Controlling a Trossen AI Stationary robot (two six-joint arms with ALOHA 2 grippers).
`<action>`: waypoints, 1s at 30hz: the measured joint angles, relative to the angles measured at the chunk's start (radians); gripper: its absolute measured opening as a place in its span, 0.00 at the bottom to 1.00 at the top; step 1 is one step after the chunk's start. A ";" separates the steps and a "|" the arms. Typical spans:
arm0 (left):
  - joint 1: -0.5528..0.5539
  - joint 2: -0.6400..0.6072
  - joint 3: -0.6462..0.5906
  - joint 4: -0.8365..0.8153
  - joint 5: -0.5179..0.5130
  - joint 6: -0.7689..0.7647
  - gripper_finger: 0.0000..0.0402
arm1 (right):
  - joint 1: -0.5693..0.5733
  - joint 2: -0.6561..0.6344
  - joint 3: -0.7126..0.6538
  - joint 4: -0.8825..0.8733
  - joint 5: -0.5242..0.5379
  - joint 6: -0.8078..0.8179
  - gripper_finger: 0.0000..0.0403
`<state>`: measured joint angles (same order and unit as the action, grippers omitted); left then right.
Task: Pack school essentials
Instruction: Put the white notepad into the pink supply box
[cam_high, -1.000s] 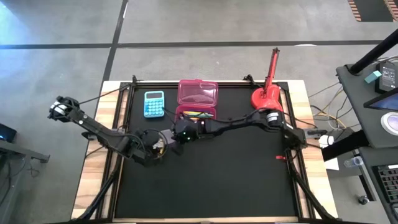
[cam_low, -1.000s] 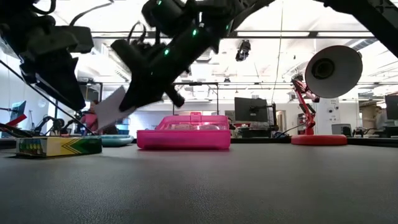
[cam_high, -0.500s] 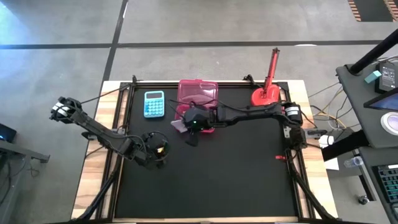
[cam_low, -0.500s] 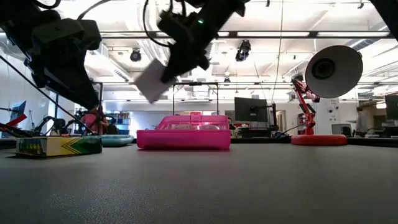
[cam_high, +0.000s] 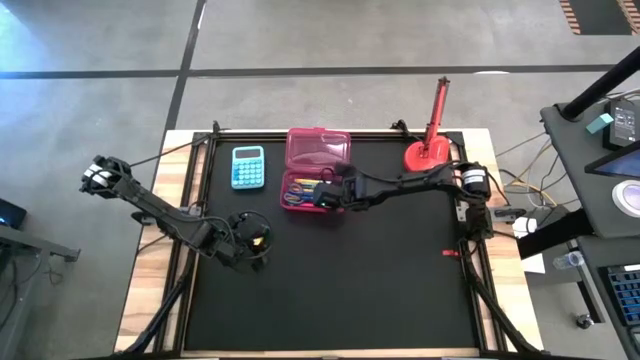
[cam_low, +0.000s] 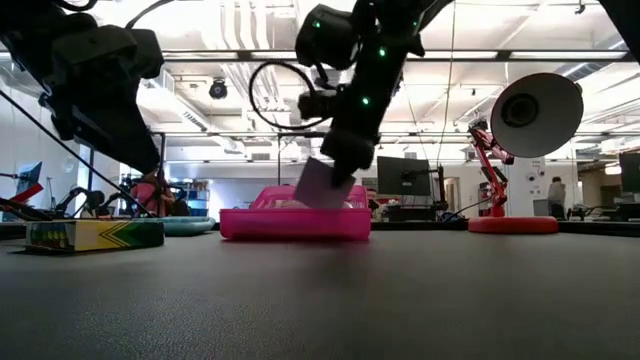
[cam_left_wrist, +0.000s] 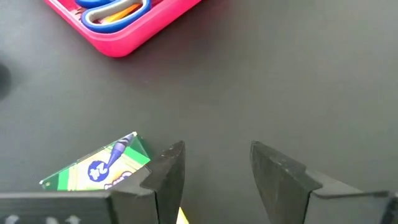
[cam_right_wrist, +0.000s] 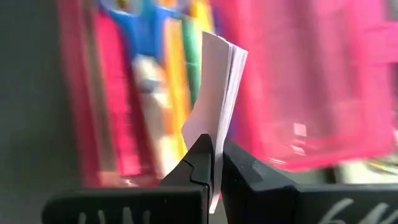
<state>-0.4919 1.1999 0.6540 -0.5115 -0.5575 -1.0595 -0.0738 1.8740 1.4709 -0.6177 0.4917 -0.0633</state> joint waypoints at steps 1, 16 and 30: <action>0.000 0.000 0.000 0.006 0.000 0.000 0.41 | -0.001 -0.001 -0.006 0.002 0.043 -0.007 0.02; 0.001 0.000 0.000 0.033 0.000 0.001 0.41 | -0.001 0.000 -0.085 0.012 0.149 -0.064 0.02; 0.001 0.002 0.000 0.033 0.012 -0.007 0.41 | 0.006 0.000 -0.101 0.055 0.154 -0.046 0.11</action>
<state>-0.4911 1.2018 0.6537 -0.4789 -0.5454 -1.0670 -0.0677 1.8744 1.3697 -0.5625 0.6457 -0.1090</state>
